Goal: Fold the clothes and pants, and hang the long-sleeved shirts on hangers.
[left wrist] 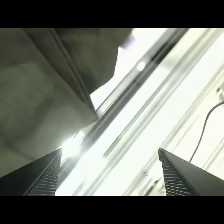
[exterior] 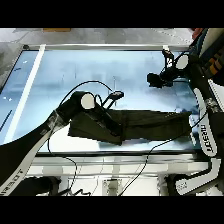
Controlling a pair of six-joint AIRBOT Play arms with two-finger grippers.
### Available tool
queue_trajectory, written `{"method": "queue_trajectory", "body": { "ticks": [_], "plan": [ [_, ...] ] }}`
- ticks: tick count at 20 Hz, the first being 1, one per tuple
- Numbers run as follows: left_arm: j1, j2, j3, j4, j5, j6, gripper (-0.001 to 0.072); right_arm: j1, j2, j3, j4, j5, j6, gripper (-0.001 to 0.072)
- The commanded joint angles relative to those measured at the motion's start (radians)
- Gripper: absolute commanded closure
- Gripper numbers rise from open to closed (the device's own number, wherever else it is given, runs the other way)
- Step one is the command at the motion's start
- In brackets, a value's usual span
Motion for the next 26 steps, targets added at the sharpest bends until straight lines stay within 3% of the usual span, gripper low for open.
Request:
{"method": "queue_trajectory", "body": {
  "ticks": [1,3,6,8,9,12,13,14,15,18,24,25,26],
  "plan": [
    [0.048,0.023,0.001,0.148,0.005,0.025,0.0016,-0.012,0.003,0.0,-0.025,0.019,-0.039,0.0673],
    [0.167,0.072,0.001,0.281,0.035,0.032,0.0016,-0.012,0.003,0.0,-0.043,0.045,-0.106,0.0673],
    [0.402,0.112,-0.001,0.299,0.045,0.177,0.0024,-0.012,0.003,0.0,-0.067,0.081,-0.159,0.0673],
    [0.576,0.111,-0.038,0.215,0.065,0.207,0.0195,-0.012,0.003,0.0,-0.066,0.089,-0.159,0.0673],
    [0.651,0.111,-0.074,0.145,0.083,0.225,0.0234,-0.012,0.003,0.0,-0.066,0.089,-0.159,0.0673],
    [0.833,0.111,-0.23,-0.047,0.127,0.301,0.0221,-0.012,0.002,0.0,-0.066,0.087,-0.159,0.0673],
    [0.874,0.111,-0.295,-0.085,0.144,0.33,0.0134,-0.012,0.002,0.0,-0.066,0.086,-0.159,0.0673],
    [0.9,0.111,-0.357,-0.108,0.165,0.344,0.0017,-0.011,0.002,0.0,-0.065,0.085,-0.159,0.0673],
    [0.916,0.111,-0.418,-0.12,0.198,0.36,0.0003,-0.012,0.002,0.0,-0.065,0.084,-0.159,0.0673],
    [0.909,0.095,-0.557,-0.186,0.294,0.431,0.0015,-0.011,0.002,0.0,-0.06,0.07,-0.158,0.0673],
    [0.871,-0.053,-0.581,-0.489,0.306,0.584,0.0018,-0.008,0.002,0.0,0.01,0.059,-0.158,0.0673],
    [0.859,-0.067,-0.581,-0.507,0.307,0.597,0.007,-0.003,0.002,0.0,0.015,0.059,-0.158,0.0673],
    [0.847,-0.072,-0.581,-0.506,0.309,0.601,0.0225,0.003,0.002,-0.001,0.016,0.059,-0.158,0.0673]
  ]
}}
